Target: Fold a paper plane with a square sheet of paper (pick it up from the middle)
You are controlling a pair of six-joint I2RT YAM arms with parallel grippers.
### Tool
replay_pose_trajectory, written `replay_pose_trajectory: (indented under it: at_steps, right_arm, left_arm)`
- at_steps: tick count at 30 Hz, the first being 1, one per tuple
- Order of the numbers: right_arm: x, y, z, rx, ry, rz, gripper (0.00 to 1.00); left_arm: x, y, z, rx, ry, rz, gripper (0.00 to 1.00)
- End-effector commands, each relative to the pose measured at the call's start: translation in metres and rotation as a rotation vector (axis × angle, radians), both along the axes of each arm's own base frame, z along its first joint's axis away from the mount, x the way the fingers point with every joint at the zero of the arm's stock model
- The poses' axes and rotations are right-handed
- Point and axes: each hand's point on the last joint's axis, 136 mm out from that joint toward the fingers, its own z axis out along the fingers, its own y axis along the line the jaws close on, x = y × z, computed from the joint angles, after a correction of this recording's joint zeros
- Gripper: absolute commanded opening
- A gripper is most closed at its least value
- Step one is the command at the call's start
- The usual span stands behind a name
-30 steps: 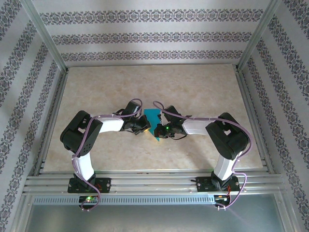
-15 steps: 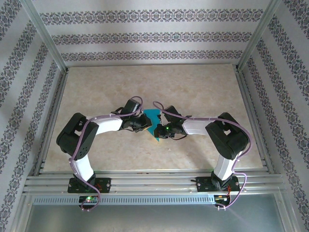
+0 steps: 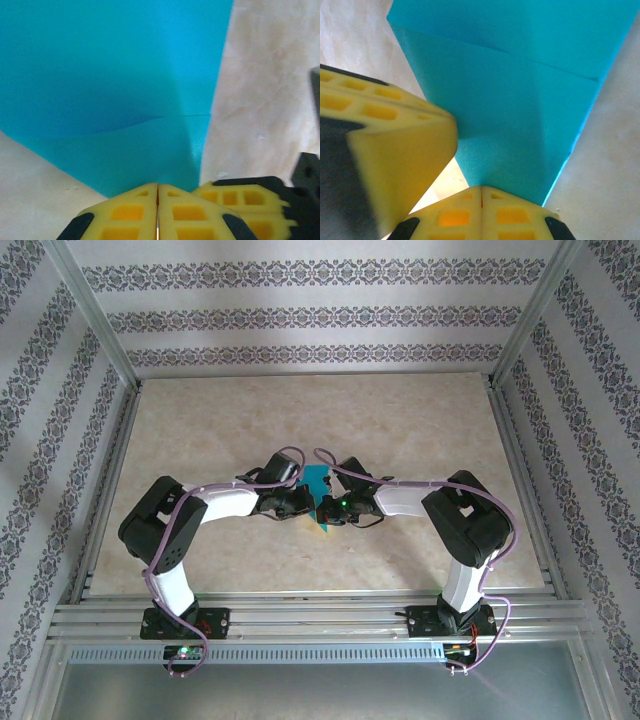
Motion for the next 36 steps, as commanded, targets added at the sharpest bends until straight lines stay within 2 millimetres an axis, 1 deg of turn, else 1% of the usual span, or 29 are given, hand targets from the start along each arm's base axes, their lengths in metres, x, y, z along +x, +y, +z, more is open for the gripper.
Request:
replay_pose_trajectory:
  at_steps: [1,5,10,18,23,25,27,30,32,34,35,36]
  right_arm:
    - [-0.030,-0.033,-0.047,-0.187,0.126,-0.015,0.00]
    - [-0.032,-0.036,-0.048,-0.197,0.131,-0.015,0.00]
    - [-0.034,-0.041,-0.050,-0.215,0.135,-0.017,0.00]
    - [-0.037,-0.049,-0.055,-0.247,0.137,-0.014,0.00]
    - [-0.039,-0.053,-0.057,-0.263,0.140,-0.007,0.00]
    - [-0.039,-0.053,-0.056,-0.260,0.137,-0.002,0.00]
    - [-0.039,-0.051,-0.054,-0.251,0.133,0.007,0.00]
    - [-0.037,-0.047,-0.047,-0.227,0.112,0.025,0.00]
    - [-0.034,-0.044,-0.041,-0.206,0.094,0.037,0.00]
    - [-0.028,-0.034,-0.029,-0.155,0.051,0.058,0.02]
    - [-0.024,-0.029,-0.020,-0.126,0.025,0.066,0.03]
    - [-0.017,-0.021,-0.007,-0.087,-0.012,0.078,0.05]
  left_arm:
    - [-0.015,0.009,-0.024,0.106,0.047,-0.039,0.09]
    - [-0.011,0.015,-0.026,0.117,0.044,-0.015,0.08]
    - [-0.001,0.033,-0.029,0.140,0.050,0.020,0.08]
    - [0.026,0.075,-0.036,0.217,0.071,0.081,0.10]
    - [0.040,0.101,-0.040,0.235,0.085,0.125,0.10]
    - [0.047,0.111,-0.036,0.237,0.077,0.143,0.11]
    - [0.056,0.116,-0.029,0.229,0.060,0.150,0.12]
    - [0.071,0.120,-0.014,0.224,0.030,0.147,0.13]
    - [0.077,0.122,-0.003,0.229,0.012,0.145,0.13]
    - [0.078,0.122,0.012,0.228,-0.012,0.141,0.15]
    - [0.077,0.123,0.019,0.226,-0.019,0.147,0.16]
    - [0.074,0.123,0.027,0.215,-0.030,0.150,0.17]
